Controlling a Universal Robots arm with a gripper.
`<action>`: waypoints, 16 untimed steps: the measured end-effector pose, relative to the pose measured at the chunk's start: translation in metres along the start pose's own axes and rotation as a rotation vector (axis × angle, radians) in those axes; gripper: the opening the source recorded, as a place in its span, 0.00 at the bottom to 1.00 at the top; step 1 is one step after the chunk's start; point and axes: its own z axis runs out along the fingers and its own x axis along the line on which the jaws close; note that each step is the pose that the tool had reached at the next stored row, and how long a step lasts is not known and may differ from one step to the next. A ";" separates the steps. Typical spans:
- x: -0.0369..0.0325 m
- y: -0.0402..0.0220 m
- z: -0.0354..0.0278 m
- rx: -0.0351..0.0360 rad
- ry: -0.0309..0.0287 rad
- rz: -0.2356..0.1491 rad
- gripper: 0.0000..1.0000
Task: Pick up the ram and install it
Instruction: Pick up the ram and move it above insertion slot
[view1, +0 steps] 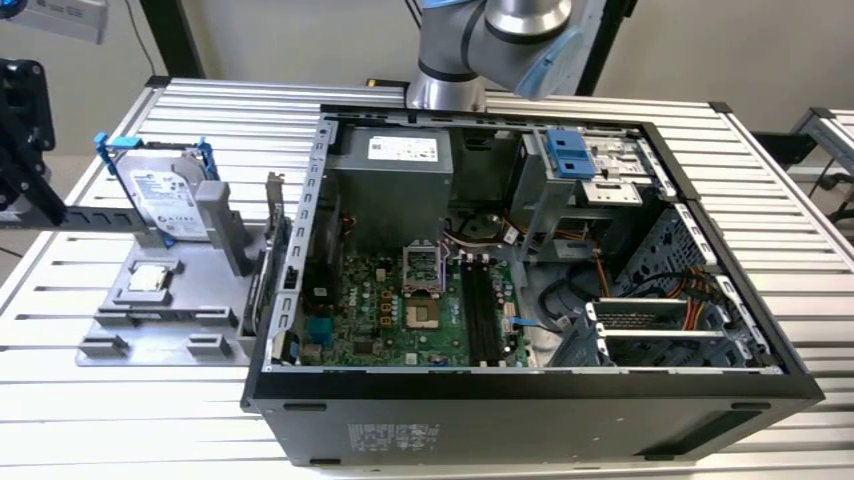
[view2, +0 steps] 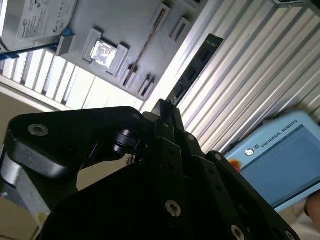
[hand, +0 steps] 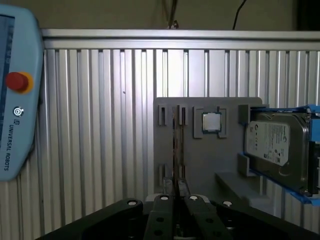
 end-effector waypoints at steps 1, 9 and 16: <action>-0.0001 0.0000 -0.0013 0.0000 0.0000 0.000 0.00; -0.0004 0.0001 -0.0103 0.0000 0.0004 0.000 0.00; -0.0005 -0.0013 -0.0126 -0.0002 0.0003 0.000 0.00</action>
